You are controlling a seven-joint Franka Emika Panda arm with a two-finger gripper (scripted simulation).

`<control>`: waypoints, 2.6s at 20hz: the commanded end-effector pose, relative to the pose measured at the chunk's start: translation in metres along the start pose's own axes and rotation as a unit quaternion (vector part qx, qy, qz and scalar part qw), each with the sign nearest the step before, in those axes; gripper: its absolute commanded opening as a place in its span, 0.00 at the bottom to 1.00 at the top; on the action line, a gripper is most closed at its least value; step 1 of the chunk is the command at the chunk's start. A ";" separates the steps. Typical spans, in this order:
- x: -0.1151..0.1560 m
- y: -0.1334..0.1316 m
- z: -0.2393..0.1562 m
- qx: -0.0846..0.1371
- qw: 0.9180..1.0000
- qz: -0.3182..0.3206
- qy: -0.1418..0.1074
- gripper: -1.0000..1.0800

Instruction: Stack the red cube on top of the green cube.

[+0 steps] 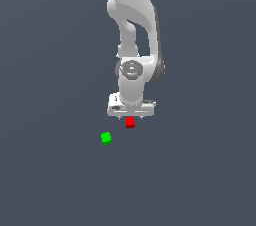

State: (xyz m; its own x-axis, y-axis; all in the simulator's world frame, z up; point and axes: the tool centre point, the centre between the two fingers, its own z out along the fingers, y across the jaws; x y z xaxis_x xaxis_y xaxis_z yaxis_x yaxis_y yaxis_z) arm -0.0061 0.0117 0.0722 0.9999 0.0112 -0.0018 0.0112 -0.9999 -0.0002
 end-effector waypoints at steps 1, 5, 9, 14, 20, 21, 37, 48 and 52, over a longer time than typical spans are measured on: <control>0.000 -0.001 0.004 0.000 1.000 -0.001 0.001 0.96; 0.001 0.000 0.002 0.000 1.000 -0.001 0.001 0.96; 0.001 0.000 0.004 0.000 1.000 -0.001 0.001 0.96; 0.001 0.000 0.019 0.000 1.000 -0.001 0.001 0.96; 0.000 0.000 0.046 0.000 1.000 -0.001 0.001 0.96; 0.000 0.000 0.049 0.000 1.000 -0.001 0.001 0.96; 0.001 0.000 0.051 0.000 1.000 -0.001 0.001 0.00; 0.000 0.000 0.008 0.000 1.000 0.000 0.001 0.00; 0.000 0.000 -0.020 0.000 1.000 -0.001 0.001 0.00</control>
State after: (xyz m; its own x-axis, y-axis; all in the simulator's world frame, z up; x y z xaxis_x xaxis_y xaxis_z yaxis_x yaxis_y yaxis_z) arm -0.0064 0.0117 0.0820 0.9999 0.0122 -0.0005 0.0122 -0.9999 0.0001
